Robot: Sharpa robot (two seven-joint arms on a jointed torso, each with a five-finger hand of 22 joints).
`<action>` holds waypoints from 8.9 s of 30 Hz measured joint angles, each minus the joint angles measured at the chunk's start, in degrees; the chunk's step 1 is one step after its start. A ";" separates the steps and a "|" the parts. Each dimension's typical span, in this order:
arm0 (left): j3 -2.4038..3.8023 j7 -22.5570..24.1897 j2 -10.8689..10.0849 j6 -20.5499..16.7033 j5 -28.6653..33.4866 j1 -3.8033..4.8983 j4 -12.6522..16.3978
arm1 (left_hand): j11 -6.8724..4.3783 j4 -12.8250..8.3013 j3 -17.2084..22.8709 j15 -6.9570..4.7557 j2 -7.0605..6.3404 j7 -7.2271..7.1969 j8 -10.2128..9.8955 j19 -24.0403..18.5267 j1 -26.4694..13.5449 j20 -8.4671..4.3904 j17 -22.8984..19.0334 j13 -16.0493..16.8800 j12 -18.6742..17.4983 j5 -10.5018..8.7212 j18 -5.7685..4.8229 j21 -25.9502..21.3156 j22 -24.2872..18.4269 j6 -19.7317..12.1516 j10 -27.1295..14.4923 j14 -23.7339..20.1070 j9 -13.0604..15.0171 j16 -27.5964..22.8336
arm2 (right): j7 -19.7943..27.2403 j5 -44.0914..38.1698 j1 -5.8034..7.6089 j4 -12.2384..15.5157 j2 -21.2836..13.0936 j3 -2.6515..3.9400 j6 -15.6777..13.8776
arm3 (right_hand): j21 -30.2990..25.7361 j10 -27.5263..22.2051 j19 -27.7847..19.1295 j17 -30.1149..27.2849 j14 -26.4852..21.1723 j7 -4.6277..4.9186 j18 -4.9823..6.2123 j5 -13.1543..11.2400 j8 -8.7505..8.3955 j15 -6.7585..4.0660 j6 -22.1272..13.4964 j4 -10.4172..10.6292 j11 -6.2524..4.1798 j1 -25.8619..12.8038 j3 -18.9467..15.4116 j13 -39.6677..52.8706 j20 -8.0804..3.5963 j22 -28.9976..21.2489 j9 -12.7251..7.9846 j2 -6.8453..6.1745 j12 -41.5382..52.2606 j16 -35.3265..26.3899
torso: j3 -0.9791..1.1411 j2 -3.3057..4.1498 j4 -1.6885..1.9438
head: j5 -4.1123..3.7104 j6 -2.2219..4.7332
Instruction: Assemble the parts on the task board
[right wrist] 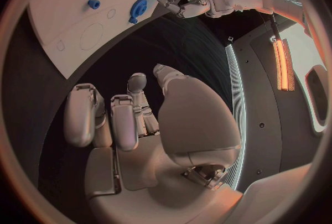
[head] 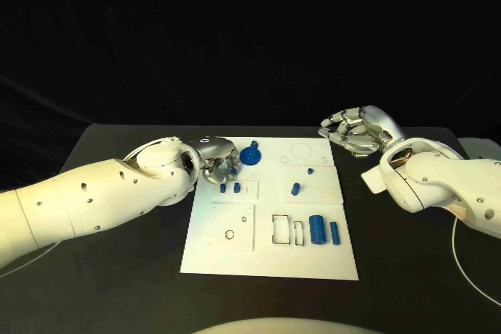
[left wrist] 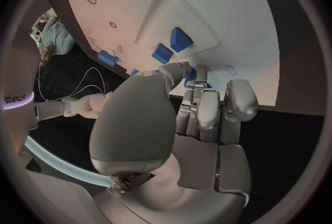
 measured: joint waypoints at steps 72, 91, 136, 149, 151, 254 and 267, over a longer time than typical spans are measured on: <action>0.89 28.74 -12.25 -6.49 81.56 0.21 6.54 | 1.94 -0.07 -6.70 2.14 2.28 1.69 -4.51 -17.18 1.66 2.43 -32.92 0.30 6.28 0.00 3.60 -24.35 -27.40 -0.76 -6.82 -19.53 -5.52 -13.25 | -15.84 -55.66 -2.84 -2.21 4.76 -0.12 16.64 | 5.10 -2.43 1.76 -0.01 0.01 -0.15 -0.01 -8.20 -0.51 0.43 5.27 -4.83 1.33 6.95 12.74 -37.71 0.30 -0.02 -3.22 -6.49 -39.28 0.49 | -0.19 0.03 0.19 | -3.57 1.91; 0.86 30.77 -12.73 -6.19 85.99 0.21 7.57 | 1.94 -0.24 -6.54 2.15 2.27 1.68 -4.51 -16.98 1.66 2.23 -33.08 0.43 6.61 0.00 3.56 -24.35 -27.40 -0.77 -6.83 -19.54 -5.52 -13.25 | -17.63 -59.15 -3.72 -3.71 7.10 -0.06 18.25 | 7.10 1.25 1.75 -0.02 0.01 -0.63 0.00 -7.41 -0.23 0.43 8.23 -6.57 0.61 7.49 15.29 -39.04 0.30 0.02 -3.10 -5.95 -39.49 0.89 | -0.05 0.03 0.04 | -3.61 1.16; 0.85 28.96 -12.98 -6.35 86.50 0.21 7.50 | 2.75 -1.34 -5.44 2.15 2.27 2.49 -5.01 -16.77 1.66 2.03 -34.11 0.75 8.00 0.00 3.54 -24.35 -27.44 -2.03 -9.11 -19.54 -6.05 -13.24 | -20.57 -63.27 -4.67 -2.38 7.23 -0.03 16.67 | 10.21 5.84 1.95 0.00 0.11 -2.18 -0.90 -7.49 2.30 -0.73 11.99 -12.12 0.27 7.09 20.16 -39.63 -0.73 0.00 -0.39 -1.93 -42.39 1.45 | -0.01 -0.03 -0.04 | -4.06 0.74; 0.85 28.47 -12.99 -6.35 86.52 0.21 7.14 | 2.75 -1.49 -5.29 2.30 2.50 2.69 -5.23 -16.77 1.44 2.03 -34.25 0.80 8.26 0.00 3.54 -24.35 -27.44 -2.24 -9.53 -19.69 -6.11 -13.24 | -20.55 -63.21 -3.90 -0.24 5.87 0.36 13.90 | 10.43 5.92 1.95 -0.01 0.11 -2.28 -0.90 -7.53 2.43 -0.72 11.88 -12.43 0.35 7.09 20.16 -39.50 -0.73 -0.01 -0.29 -1.93 -42.42 1.45 | -0.01 -0.06 0.00 | -4.12 1.07; 0.84 28.41 -12.98 -6.35 86.52 0.21 6.99 | 2.75 -1.50 -5.28 2.36 2.50 2.68 -5.23 -16.77 1.44 2.03 -34.25 0.81 8.26 0.00 3.54 -24.35 -27.44 -2.24 -9.53 -19.75 -6.11 -13.24 | -20.55 -63.18 -3.75 0.43 5.47 0.41 13.54 | 10.43 5.93 1.95 -0.01 0.11 -2.28 -0.90 -7.53 2.43 -0.72 11.88 -12.43 0.35 7.09 20.16 -39.51 -0.73 -0.01 -0.30 -1.94 -42.43 1.44 | -0.01 -0.06 0.00 | -4.10 1.10; 0.78 27.25 -9.43 -6.25 87.03 0.24 6.22 | 2.96 -1.50 -5.29 2.35 2.50 2.88 -5.23 -16.99 0.98 2.24 -34.50 0.91 8.90 0.00 3.54 -24.35 -27.43 -2.44 -10.13 -19.74 -6.19 -13.24 | -18.13 -60.52 -13.61 4.38 18.21 -0.23 11.44 | 10.65 7.59 1.95 -0.02 0.11 -2.10 -0.90 -7.47 2.19 -0.71 11.69 -13.60 -0.44 6.07 20.38 -39.48 -0.72 -0.02 -0.02 -1.88 -43.42 1.66 | -0.31 -0.31 0.13 | 7.92 -3.36; 0.78 27.16 -9.55 -6.25 87.04 0.25 6.31 | 2.74 -1.50 -5.29 2.35 2.50 2.88 -5.23 -16.99 0.98 2.24 -34.58 0.98 8.90 0.00 3.53 -24.58 -27.43 -2.44 -10.34 -19.74 -6.18 -13.24 | -18.80 -61.43 -13.47 4.56 18.48 -0.14 13.38 | 10.10 7.76 1.95 -0.03 0.11 -1.62 -0.89 -8.00 1.98 -0.71 11.19 -13.91 -0.42 5.14 20.07 -39.60 -0.72 0.02 0.11 -2.21 -44.46 1.66 | -0.26 -0.30 0.09 | 7.79 -3.60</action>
